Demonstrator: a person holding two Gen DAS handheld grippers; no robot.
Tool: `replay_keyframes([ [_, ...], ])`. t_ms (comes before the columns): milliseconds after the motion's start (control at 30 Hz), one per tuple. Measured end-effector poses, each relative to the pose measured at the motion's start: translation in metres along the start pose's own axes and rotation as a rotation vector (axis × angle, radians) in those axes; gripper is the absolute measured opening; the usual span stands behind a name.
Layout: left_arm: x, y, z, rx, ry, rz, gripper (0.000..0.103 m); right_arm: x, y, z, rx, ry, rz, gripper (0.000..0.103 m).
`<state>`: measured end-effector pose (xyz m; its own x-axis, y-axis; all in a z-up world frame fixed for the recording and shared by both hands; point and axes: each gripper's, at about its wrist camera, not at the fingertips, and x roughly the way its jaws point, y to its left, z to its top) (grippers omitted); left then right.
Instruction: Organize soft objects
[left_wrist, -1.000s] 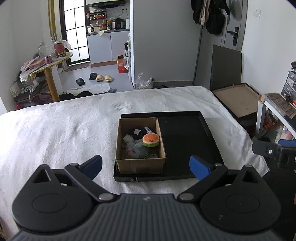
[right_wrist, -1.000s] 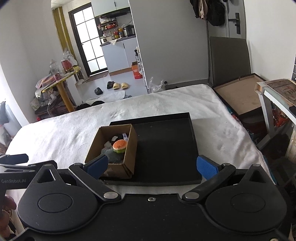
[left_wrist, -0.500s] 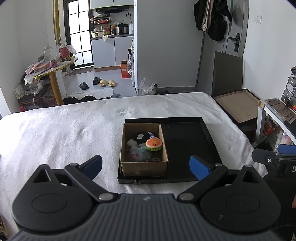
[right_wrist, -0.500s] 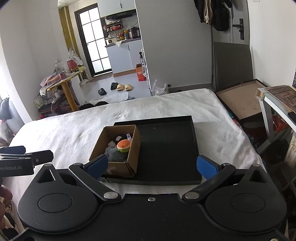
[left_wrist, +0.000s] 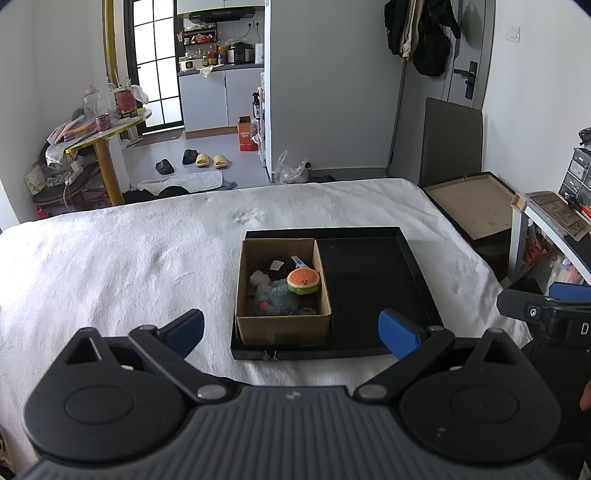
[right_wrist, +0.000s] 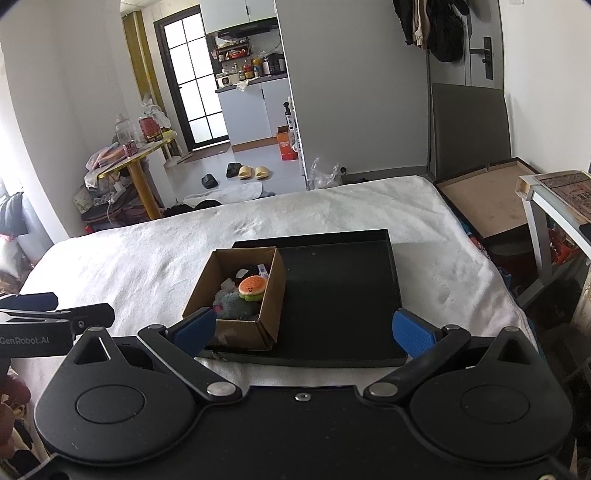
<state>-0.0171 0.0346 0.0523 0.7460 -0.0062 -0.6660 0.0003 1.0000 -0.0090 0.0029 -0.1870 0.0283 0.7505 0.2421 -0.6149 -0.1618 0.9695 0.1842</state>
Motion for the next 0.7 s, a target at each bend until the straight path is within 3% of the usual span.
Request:
replay_keyframes([
  [700,0.003,0.0024,-0.0037,-0.018,0.014,-0.006,0.1,0.0062,0.0006,-0.0032,0.001,0.018,-0.015,0.103],
])
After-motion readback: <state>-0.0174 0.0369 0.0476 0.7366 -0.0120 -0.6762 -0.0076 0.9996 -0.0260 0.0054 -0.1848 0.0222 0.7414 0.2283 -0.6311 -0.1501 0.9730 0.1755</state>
